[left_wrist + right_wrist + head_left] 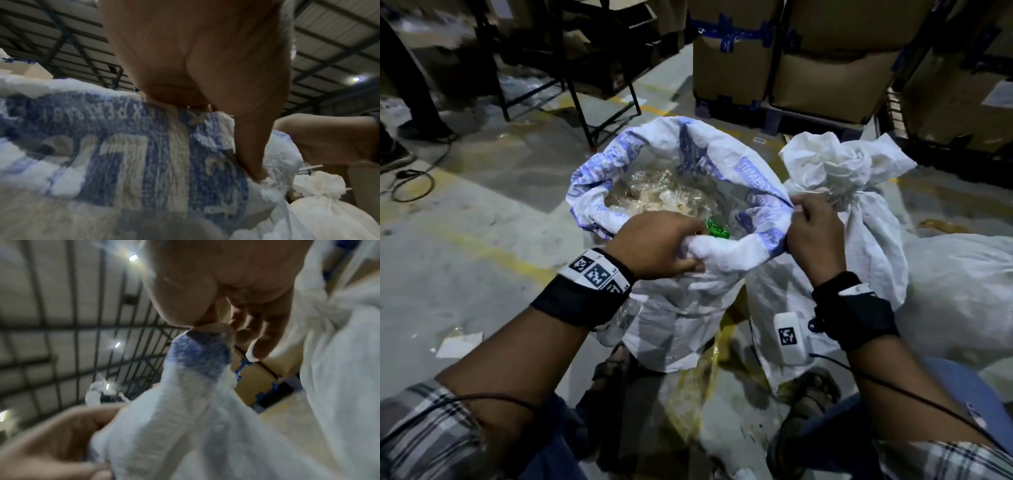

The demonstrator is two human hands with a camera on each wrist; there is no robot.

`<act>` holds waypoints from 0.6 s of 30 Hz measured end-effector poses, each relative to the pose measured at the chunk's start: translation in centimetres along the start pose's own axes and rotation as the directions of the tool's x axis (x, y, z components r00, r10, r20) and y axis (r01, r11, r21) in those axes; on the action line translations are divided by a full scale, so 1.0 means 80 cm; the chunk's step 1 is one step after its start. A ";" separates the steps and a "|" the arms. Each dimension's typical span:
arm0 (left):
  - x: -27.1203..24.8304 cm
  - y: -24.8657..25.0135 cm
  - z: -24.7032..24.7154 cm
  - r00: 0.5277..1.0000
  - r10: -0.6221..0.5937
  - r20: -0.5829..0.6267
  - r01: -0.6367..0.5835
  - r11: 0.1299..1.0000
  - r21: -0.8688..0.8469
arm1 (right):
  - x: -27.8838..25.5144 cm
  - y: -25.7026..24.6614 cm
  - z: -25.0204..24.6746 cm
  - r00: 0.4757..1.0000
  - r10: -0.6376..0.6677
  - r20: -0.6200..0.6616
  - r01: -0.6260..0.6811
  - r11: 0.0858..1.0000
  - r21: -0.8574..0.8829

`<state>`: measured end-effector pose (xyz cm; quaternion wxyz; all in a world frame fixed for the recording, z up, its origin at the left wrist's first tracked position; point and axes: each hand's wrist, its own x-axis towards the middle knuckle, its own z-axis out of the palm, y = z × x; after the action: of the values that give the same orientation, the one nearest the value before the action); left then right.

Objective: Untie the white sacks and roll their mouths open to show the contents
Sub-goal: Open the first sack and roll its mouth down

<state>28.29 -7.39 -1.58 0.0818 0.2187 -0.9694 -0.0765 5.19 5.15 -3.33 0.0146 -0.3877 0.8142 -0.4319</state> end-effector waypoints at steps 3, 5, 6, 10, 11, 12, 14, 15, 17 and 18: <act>-0.002 0.003 0.006 0.999 0.035 0.021 -0.036 0.999 0.025 | -0.001 0.001 -0.002 0.975 -0.210 -0.077 0.196 0.969 -0.150; -0.003 0.005 0.008 0.998 0.065 0.010 -0.066 0.997 0.037 | 0.000 -0.004 -0.008 0.966 -0.249 -0.064 0.247 0.968 -0.038; -0.004 0.006 0.008 0.996 0.090 0.011 -0.091 0.995 0.044 | 0.001 -0.007 -0.010 0.967 -0.255 -0.009 0.255 0.967 0.015; -0.006 0.022 0.011 0.977 0.206 0.060 -0.210 0.975 0.073 | -0.002 -0.015 -0.010 0.978 -0.134 0.159 0.128 0.991 0.045; -0.006 0.026 0.013 0.971 0.229 0.075 -0.234 0.969 0.081 | -0.004 -0.013 -0.010 0.974 -0.089 0.210 0.085 0.996 0.028; -0.006 0.030 0.015 0.966 0.246 0.084 -0.253 0.963 0.089 | -0.005 -0.011 -0.009 0.964 -0.070 0.257 0.079 0.997 -0.023; -0.006 0.037 0.019 0.960 0.267 0.087 -0.275 0.956 0.100 | -0.003 -0.007 -0.006 0.951 -0.085 0.296 0.140 0.976 -0.169; -0.005 0.040 0.021 0.959 0.268 0.088 -0.277 0.955 0.104 | -0.002 -0.005 -0.006 0.952 -0.089 0.294 0.157 0.964 -0.215; -0.002 0.043 0.024 0.965 0.244 0.097 -0.255 0.959 0.123 | 0.001 -0.003 -0.007 0.973 -0.036 0.226 0.083 0.977 -0.199; -0.001 0.043 0.024 0.969 0.225 0.105 -0.238 0.962 0.137 | 0.004 -0.004 -0.009 0.980 0.033 0.198 -0.014 0.995 -0.100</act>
<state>26.61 -4.06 -2.86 0.0309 0.1056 -0.9939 -0.0036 4.90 5.33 -2.60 0.0821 -0.4196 0.8334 -0.3502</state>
